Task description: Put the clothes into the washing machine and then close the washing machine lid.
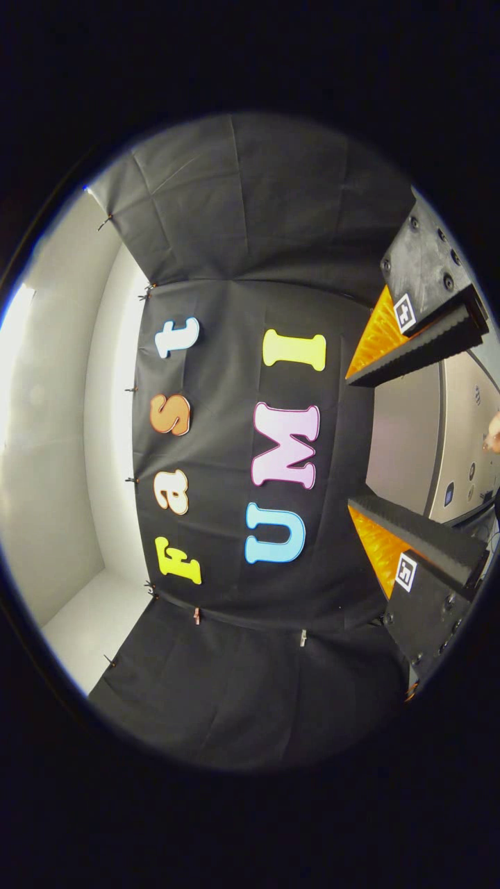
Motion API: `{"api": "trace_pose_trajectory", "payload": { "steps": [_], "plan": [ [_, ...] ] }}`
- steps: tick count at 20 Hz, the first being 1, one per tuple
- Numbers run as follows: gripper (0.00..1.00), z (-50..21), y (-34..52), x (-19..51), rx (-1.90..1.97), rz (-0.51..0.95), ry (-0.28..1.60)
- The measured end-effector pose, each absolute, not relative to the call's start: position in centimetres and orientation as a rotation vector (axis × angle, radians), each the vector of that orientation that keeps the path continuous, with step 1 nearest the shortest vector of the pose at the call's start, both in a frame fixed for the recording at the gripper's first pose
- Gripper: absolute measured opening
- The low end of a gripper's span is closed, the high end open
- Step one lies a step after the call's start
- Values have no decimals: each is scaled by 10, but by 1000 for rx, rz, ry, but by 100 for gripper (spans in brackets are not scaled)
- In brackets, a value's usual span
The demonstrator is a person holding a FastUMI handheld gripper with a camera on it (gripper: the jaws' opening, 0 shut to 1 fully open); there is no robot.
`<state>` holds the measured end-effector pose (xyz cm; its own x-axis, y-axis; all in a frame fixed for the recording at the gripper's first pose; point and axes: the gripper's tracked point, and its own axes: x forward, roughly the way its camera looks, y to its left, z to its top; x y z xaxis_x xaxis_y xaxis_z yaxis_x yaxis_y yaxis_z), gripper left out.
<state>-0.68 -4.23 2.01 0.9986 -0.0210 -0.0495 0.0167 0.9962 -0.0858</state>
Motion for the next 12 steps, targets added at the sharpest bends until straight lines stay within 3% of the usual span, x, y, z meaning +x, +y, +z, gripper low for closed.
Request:
{"api": "trace_pose_trajectory", "payload": {
  "steps": [12],
  "plan": [
    [98,26,-55,-11,-75,-51,20]
  ]
}}
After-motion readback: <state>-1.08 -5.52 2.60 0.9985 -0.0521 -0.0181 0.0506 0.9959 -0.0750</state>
